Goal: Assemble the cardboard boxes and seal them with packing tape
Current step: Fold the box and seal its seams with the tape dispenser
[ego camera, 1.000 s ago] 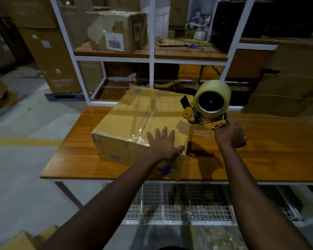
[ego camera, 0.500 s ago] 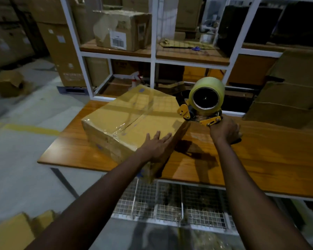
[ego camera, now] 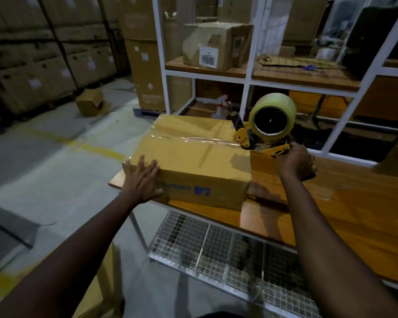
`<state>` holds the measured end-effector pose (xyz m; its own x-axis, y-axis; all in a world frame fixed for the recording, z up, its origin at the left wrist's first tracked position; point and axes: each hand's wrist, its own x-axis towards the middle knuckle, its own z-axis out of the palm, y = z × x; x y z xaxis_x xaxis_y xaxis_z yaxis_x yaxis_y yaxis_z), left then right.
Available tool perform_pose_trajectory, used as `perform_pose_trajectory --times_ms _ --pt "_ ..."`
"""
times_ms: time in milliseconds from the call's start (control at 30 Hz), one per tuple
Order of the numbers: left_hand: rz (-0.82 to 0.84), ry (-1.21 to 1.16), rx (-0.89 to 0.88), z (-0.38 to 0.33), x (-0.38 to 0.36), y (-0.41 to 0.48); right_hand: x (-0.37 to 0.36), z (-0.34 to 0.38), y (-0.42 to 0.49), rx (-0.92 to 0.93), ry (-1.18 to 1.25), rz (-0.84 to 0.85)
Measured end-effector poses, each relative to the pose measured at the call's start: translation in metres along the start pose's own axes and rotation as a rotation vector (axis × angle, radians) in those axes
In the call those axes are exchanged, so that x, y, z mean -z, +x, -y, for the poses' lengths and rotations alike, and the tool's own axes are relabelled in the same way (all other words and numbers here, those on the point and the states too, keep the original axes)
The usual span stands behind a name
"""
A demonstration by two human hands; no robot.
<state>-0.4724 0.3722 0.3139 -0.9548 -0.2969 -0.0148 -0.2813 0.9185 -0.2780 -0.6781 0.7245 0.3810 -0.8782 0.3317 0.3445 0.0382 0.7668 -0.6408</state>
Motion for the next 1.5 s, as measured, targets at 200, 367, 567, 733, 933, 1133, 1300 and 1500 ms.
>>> perform_pose_trajectory --times_ms 200,367,567,733,933,1133,1300,1500 --pt "0.039 -0.369 0.241 -0.06 0.017 0.018 0.007 -0.012 0.003 0.024 0.015 -0.004" --pt "0.019 -0.406 -0.005 -0.181 0.052 0.038 0.019 -0.03 0.011 -0.048 0.015 -0.021" --pt "0.111 -0.352 0.005 -0.228 0.061 0.077 0.034 -0.046 0.021 -0.058 -0.011 -0.037" --pt "0.088 -0.333 -0.123 -0.23 0.057 0.076 0.035 -0.049 0.025 -0.023 -0.037 -0.049" --pt "-0.011 -0.201 -0.394 -0.204 0.042 0.043 0.019 -0.023 0.014 0.036 -0.015 -0.003" --pt "-0.121 -0.109 -0.547 -0.112 0.016 0.013 -0.007 0.023 -0.015 0.146 0.029 0.108" --pt "-0.212 -0.129 -0.403 -0.037 -0.005 -0.009 -0.032 0.065 -0.047 0.237 0.05 0.184" --pt "-0.215 -0.131 -0.418 0.006 -0.022 -0.006 -0.055 0.114 -0.082 0.283 0.062 0.23"
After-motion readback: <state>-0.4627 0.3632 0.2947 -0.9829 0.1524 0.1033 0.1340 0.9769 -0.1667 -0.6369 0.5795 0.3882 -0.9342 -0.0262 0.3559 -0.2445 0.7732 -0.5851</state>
